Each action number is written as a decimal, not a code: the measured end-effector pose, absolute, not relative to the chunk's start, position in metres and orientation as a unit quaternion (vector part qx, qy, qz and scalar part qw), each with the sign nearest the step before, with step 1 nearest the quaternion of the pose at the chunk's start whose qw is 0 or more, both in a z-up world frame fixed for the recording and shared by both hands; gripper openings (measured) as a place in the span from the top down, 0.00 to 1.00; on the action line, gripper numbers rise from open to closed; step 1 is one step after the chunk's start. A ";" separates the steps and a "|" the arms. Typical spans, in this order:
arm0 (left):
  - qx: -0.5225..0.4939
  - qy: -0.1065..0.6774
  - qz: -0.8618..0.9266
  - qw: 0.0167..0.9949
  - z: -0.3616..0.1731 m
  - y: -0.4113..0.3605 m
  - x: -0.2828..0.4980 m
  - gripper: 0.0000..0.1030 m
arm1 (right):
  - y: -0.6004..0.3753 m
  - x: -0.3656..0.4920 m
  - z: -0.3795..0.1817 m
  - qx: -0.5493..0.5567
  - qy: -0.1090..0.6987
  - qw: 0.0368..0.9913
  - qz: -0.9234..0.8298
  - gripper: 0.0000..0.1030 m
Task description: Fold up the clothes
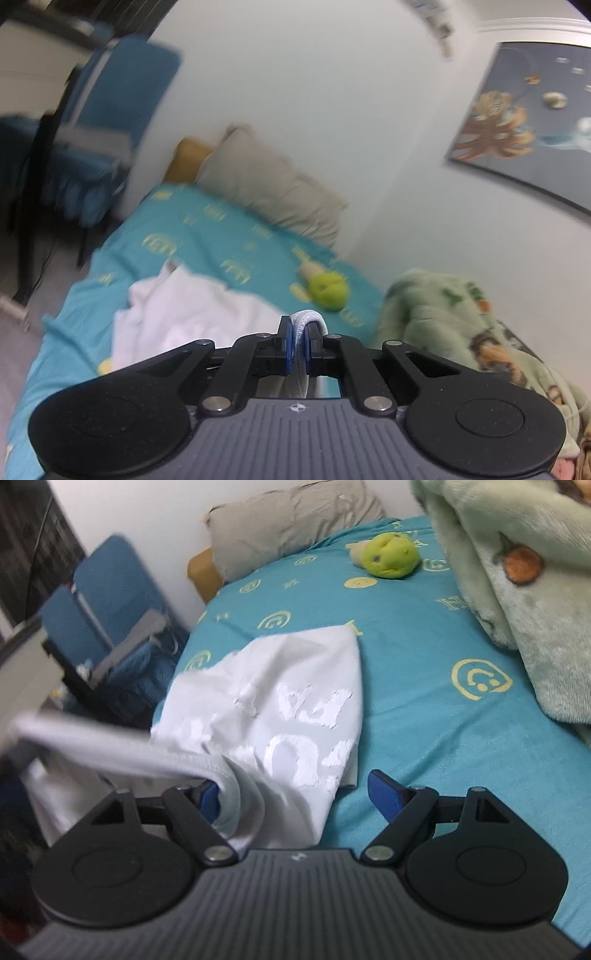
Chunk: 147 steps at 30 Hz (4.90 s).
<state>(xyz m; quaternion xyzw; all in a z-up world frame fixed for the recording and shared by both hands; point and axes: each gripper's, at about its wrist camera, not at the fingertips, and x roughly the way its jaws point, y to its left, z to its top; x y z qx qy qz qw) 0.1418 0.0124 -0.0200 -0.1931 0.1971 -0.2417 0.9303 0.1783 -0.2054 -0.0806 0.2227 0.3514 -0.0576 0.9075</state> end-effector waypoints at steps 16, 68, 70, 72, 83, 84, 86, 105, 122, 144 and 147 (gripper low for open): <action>-0.198 0.043 -0.315 0.927 0.017 0.005 0.074 0.94 | -0.245 0.095 0.023 0.203 0.097 0.966 -0.125 0.20; -0.050 0.267 -0.216 0.938 -0.098 -0.057 0.138 0.63 | -0.238 0.105 0.011 0.185 0.150 0.967 -0.085 0.89; -0.046 0.279 -0.190 0.940 -0.104 -0.057 0.137 0.58 | -0.243 0.104 0.012 0.192 0.142 0.966 -0.096 0.89; -0.045 0.293 -0.168 0.940 -0.106 -0.050 0.135 0.48 | -0.249 0.102 0.013 0.200 0.135 0.964 -0.109 0.89; -0.026 0.308 0.027 0.951 -0.088 -0.001 0.119 0.44 | -0.261 0.125 -0.018 0.135 0.224 0.944 -0.200 0.16; -0.036 0.291 0.036 0.955 -0.083 0.004 0.118 0.44 | -0.257 0.129 -0.023 0.107 0.245 0.942 -0.204 0.16; -0.055 0.255 0.053 0.964 -0.074 0.015 0.117 0.44 | -0.252 0.136 -0.036 0.075 0.289 0.933 -0.202 0.17; -0.111 -0.001 0.045 0.993 0.145 -0.004 0.113 0.43 | -0.252 0.112 0.181 0.078 0.086 0.972 -0.203 0.17; -0.050 -0.175 0.026 0.983 0.458 -0.001 -0.067 0.43 | -0.200 -0.071 0.467 0.035 -0.102 0.983 -0.146 0.17; -0.049 0.034 0.029 0.998 0.246 -0.001 0.265 0.43 | -0.232 0.197 0.278 0.042 0.079 0.982 -0.166 0.17; -0.051 0.062 0.029 0.996 0.196 -0.008 0.334 0.43 | -0.235 0.270 0.239 0.038 0.097 0.979 -0.175 0.17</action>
